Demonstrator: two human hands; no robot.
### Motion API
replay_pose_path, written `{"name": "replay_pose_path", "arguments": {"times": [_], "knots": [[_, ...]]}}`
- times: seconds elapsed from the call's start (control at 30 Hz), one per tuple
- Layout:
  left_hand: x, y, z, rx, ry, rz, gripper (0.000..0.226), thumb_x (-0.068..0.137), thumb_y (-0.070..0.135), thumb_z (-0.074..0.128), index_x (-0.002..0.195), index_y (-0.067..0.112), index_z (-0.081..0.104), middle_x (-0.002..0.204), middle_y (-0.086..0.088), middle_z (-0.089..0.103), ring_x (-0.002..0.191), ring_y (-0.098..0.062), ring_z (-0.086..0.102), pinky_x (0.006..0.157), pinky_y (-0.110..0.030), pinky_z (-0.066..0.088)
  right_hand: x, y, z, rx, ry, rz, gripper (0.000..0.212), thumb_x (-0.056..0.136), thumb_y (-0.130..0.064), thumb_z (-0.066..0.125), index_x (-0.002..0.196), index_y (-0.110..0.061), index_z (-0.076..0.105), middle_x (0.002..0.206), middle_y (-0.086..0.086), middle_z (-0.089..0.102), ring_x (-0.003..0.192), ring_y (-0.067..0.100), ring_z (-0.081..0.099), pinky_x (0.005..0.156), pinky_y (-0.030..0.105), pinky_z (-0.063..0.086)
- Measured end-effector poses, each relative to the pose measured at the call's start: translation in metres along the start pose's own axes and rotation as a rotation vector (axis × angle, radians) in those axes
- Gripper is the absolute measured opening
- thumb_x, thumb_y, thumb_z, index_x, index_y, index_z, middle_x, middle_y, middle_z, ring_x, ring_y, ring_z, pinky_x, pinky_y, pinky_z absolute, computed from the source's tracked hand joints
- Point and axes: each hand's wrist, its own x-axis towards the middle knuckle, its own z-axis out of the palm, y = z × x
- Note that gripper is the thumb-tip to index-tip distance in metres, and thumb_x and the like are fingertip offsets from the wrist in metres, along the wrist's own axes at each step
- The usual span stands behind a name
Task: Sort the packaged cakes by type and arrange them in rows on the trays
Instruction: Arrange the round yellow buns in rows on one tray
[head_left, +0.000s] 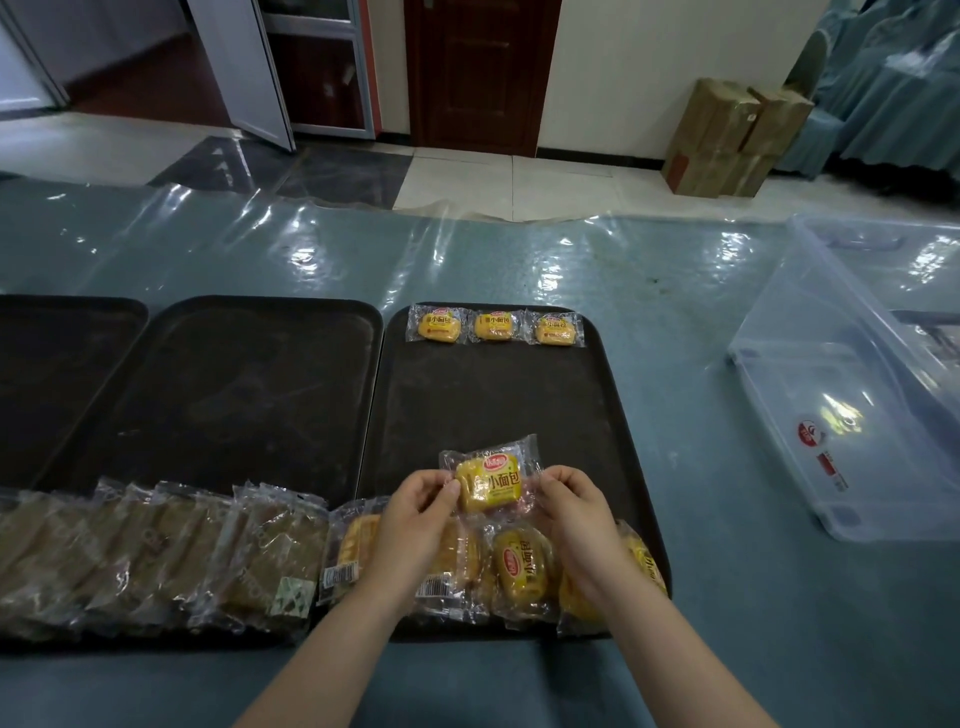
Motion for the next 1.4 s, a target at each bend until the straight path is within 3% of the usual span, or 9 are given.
{"name": "replay_pose_path", "arguments": {"times": [0.1,0.27,0.4,0.7,0.93,1.0,1.13,1.27,1.4], "knots": [[0.01,0.003,-0.005,-0.021,0.044,-0.005,0.013,0.097,0.027,0.058,0.107,0.023,0.066,0.099,0.005,0.071,0.092,-0.011,0.068,0.08,-0.029,0.055,0.006,-0.002,0.003,-0.001,-0.042,-0.001,0.015,0.098,-0.014,0.058,0.109,-0.009,0.065,0.105,0.012,0.073,0.097,0.029,0.071,0.079,0.034,0.061],[0.034,0.005,-0.016,-0.056,0.094,-0.024,0.013,0.099,0.028,0.057,0.103,0.022,0.068,0.094,0.001,0.073,0.085,-0.01,0.069,0.07,-0.023,0.052,0.024,-0.011,0.017,0.079,-0.072,0.027,0.014,0.098,-0.008,0.057,0.108,-0.004,0.066,0.105,0.015,0.073,0.097,0.026,0.072,0.078,0.031,0.06],[0.06,0.007,-0.02,-0.029,0.132,-0.041,0.013,0.099,0.028,0.056,0.101,0.023,0.068,0.093,0.003,0.072,0.087,-0.011,0.069,0.073,-0.025,0.052,0.045,-0.018,0.031,0.097,-0.074,0.079,0.015,0.098,-0.008,0.057,0.108,-0.005,0.067,0.108,0.016,0.072,0.102,0.028,0.071,0.082,0.035,0.061],[0.132,0.013,-0.03,0.256,0.237,0.01,0.012,0.101,0.03,0.05,0.097,0.024,0.06,0.093,0.006,0.064,0.086,-0.007,0.06,0.068,-0.022,0.045,0.109,-0.03,0.064,-0.017,-0.118,0.047,0.015,0.099,-0.007,0.056,0.11,-0.003,0.064,0.096,0.013,0.068,0.087,0.021,0.066,0.079,0.033,0.061],[0.199,0.015,-0.039,0.353,0.16,0.02,0.01,0.101,0.026,0.052,0.097,0.022,0.061,0.094,0.006,0.064,0.092,-0.011,0.062,0.07,-0.024,0.047,0.168,-0.032,0.087,-0.036,-0.075,0.106,0.014,0.1,-0.006,0.053,0.11,-0.002,0.062,0.101,0.015,0.068,0.088,0.021,0.066,0.077,0.031,0.061],[0.219,0.013,-0.042,0.434,0.117,0.051,0.013,0.101,0.027,0.052,0.109,0.022,0.061,0.102,0.007,0.064,0.098,-0.01,0.062,0.074,-0.023,0.047,0.186,-0.03,0.093,-0.015,-0.054,0.129,0.013,0.099,-0.004,0.053,0.109,-0.001,0.061,0.099,0.016,0.067,0.089,0.022,0.066,0.078,0.032,0.061],[0.248,0.007,-0.041,0.527,0.001,0.115,0.047,0.1,0.031,0.053,0.144,0.022,0.042,0.138,0.002,0.053,0.116,-0.011,0.057,0.096,-0.033,0.051,0.223,-0.028,0.107,-0.015,0.014,0.167,0.01,0.099,-0.005,0.054,0.106,-0.005,0.061,0.105,0.018,0.067,0.091,0.024,0.067,0.078,0.034,0.062],[0.26,-0.003,-0.032,0.803,0.009,0.296,0.062,0.097,0.03,0.057,0.152,0.023,0.029,0.159,-0.001,0.026,0.146,-0.019,0.027,0.116,-0.039,0.031,0.25,-0.031,0.122,-0.039,0.048,0.151,0.008,0.1,-0.006,0.053,0.104,-0.006,0.059,0.097,0.014,0.064,0.081,0.019,0.064,0.072,0.029,0.061],[0.264,-0.013,-0.027,0.95,-0.044,0.392,0.063,0.099,0.033,0.052,0.155,0.027,0.023,0.165,0.002,0.009,0.151,-0.021,0.009,0.119,-0.042,0.022,0.265,-0.036,0.131,-0.058,0.068,0.13,0.008,0.1,-0.005,0.052,0.103,-0.005,0.059,0.091,0.01,0.061,0.078,0.017,0.061,0.071,0.029,0.061]]}}
